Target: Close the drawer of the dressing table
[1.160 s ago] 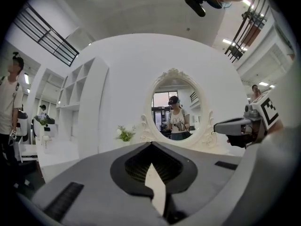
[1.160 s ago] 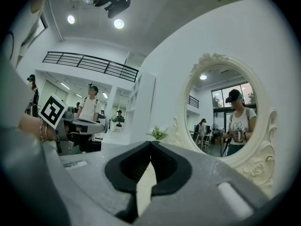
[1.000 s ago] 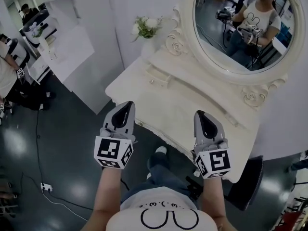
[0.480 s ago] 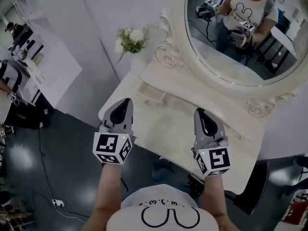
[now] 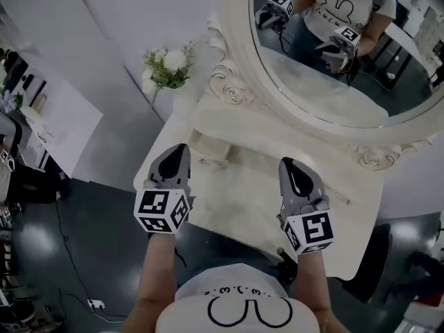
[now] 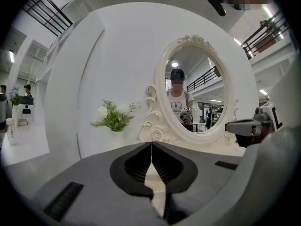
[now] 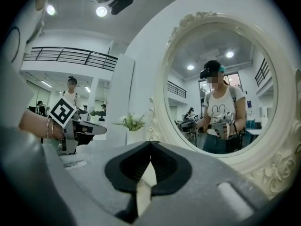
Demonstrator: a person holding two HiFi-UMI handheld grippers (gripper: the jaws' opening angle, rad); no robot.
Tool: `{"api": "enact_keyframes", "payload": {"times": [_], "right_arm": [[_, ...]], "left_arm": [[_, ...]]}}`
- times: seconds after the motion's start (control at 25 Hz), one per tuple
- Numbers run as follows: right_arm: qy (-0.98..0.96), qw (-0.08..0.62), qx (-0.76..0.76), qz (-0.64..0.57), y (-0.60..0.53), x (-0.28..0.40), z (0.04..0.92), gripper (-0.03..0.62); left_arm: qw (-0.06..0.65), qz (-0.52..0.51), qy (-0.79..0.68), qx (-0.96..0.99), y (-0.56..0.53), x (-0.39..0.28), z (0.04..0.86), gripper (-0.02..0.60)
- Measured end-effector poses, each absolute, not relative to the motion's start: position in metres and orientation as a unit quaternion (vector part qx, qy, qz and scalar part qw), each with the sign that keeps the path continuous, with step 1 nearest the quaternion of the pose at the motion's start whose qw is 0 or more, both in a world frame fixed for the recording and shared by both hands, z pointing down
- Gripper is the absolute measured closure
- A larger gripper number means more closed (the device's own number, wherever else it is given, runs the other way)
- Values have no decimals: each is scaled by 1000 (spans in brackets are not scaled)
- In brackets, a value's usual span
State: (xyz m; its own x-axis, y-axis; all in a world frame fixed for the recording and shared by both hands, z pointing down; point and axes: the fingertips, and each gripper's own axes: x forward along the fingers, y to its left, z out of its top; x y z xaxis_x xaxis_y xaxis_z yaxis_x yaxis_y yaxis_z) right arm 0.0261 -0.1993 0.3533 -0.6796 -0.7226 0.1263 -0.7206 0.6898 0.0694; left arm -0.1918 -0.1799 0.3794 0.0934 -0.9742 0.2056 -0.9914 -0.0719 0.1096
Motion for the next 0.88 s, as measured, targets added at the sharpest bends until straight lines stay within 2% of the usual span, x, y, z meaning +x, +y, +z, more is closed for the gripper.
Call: {"api": "enact_keyframes", "payload": {"times": [0.4, 0.48, 0.64, 0.88], "right_arm": [[-895, 100, 435, 3, -209, 27, 362, 594], [-891, 102, 443, 10, -208, 23, 365, 594], [-884, 112, 454, 24, -204, 18, 374, 594], [-874, 122, 468, 41, -197, 15, 391, 594]], "left_arm": [[142, 59, -657, 738, -202, -211, 418, 571], [152, 73, -642, 748, -205, -210, 430, 527], [173, 113, -602, 771, -207, -199, 458, 402], [195, 153, -574, 780, -196, -192, 500, 402]]}}
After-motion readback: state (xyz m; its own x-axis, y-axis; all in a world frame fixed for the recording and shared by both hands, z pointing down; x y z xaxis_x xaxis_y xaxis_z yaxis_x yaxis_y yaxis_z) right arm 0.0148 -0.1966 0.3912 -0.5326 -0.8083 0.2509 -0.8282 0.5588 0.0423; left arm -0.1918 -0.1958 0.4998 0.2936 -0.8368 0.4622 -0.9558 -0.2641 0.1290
